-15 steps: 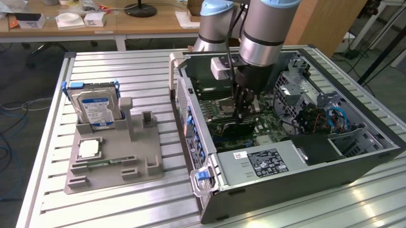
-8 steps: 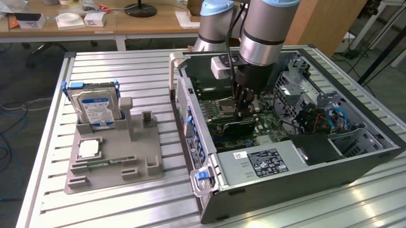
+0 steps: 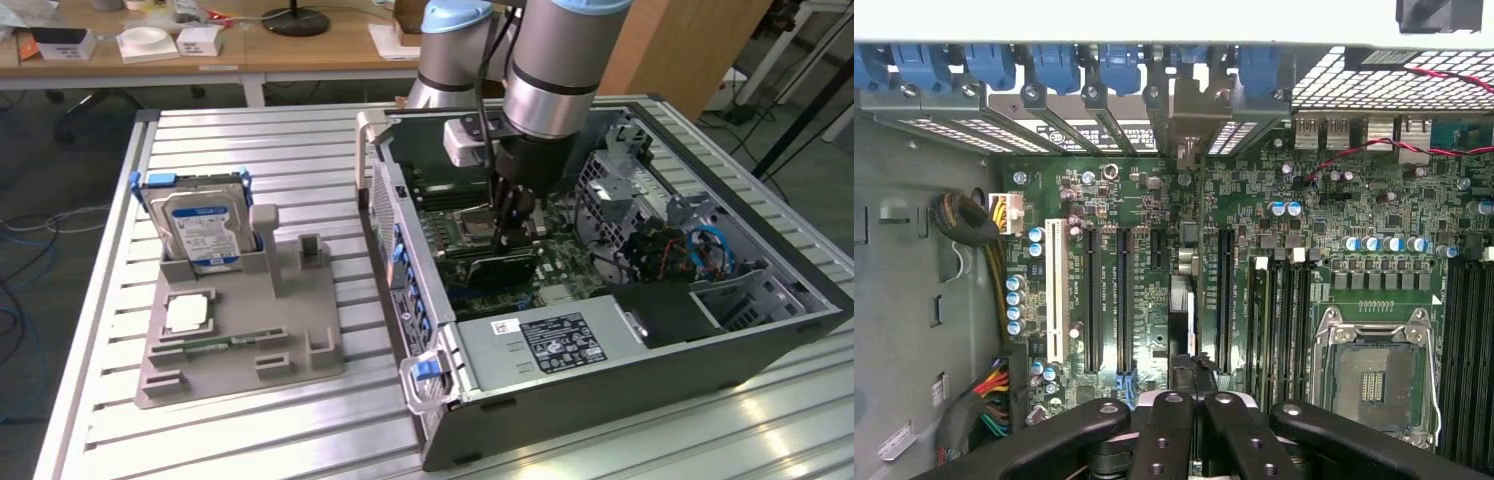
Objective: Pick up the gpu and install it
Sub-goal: 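Press down on the gpu until it lock into place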
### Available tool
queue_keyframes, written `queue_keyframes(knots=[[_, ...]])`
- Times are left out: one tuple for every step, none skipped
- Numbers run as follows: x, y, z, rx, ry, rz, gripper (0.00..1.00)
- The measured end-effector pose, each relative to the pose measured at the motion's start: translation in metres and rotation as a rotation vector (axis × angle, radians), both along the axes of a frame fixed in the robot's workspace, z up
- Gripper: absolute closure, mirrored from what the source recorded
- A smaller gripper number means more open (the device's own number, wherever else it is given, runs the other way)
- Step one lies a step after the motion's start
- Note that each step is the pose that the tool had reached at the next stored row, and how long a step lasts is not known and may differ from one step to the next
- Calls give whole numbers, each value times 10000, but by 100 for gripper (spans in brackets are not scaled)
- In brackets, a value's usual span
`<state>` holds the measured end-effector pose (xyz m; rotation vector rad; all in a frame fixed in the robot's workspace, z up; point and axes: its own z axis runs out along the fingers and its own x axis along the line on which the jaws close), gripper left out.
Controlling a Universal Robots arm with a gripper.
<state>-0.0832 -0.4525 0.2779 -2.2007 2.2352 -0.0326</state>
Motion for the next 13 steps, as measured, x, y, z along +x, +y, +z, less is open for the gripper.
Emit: queue_keyframes(knots=[[0,0,0,0,0,0,89],[0,0,0,0,0,0,89],[0,0,0,0,0,0,89],[0,0,0,1,0,0,89],[0,0,0,0,0,0,89],[-2,0,-1,-3,1,-1,89],[-16,0,-3,-5,-8,-2,89],[-36,0,-9,-4,-28,-1,89],[-58,0,-16,-9,-53,0,89],[-75,1,-27,-22,-65,0,89],[-85,3,-45,-38,-69,0,89],[-88,7,-63,-44,-70,-1,89],[-91,10,-80,-50,-70,-1,89]])
